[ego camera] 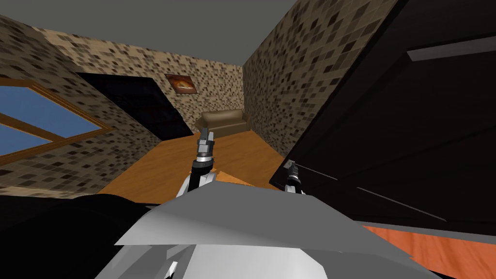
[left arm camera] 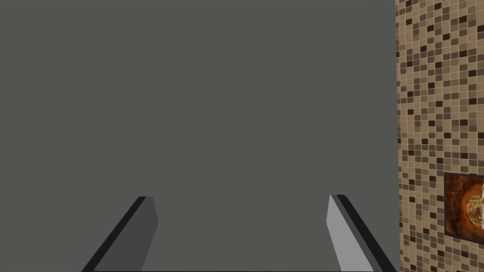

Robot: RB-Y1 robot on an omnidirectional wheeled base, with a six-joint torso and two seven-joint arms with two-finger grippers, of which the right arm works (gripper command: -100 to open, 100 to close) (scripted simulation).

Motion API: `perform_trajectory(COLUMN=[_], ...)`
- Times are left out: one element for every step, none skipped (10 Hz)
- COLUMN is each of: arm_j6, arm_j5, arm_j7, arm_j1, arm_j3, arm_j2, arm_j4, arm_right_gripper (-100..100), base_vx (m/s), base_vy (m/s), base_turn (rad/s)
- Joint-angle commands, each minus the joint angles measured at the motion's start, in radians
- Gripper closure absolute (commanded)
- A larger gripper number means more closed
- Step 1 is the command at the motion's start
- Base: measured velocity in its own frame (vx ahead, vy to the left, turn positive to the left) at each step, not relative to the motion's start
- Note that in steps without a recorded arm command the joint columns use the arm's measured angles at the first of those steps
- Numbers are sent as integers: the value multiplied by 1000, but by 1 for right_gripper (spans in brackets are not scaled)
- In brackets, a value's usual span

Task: Push the door open

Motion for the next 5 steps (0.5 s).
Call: perform_trajectory(arm_j6=[-2,-1,-1,-1,-1], arm_j5=[-9,-17,-22,-28,-33], arm_j7=[8,13,17,22,26], arm_j1=[4,5,6,7,8], arm_j3=[-18,-34,-44,-57,-67], arm_j2=[-2,-3,-4,-6,-7], arm_j4=[-7,-7,-7,-7,-7], arm_right_gripper=[100,100,100,100,100], base_vx=[205,250,255,233,200], base_vy=[35,50,39,1,3], base_turn=[-54,-68,-79,-46,-30])
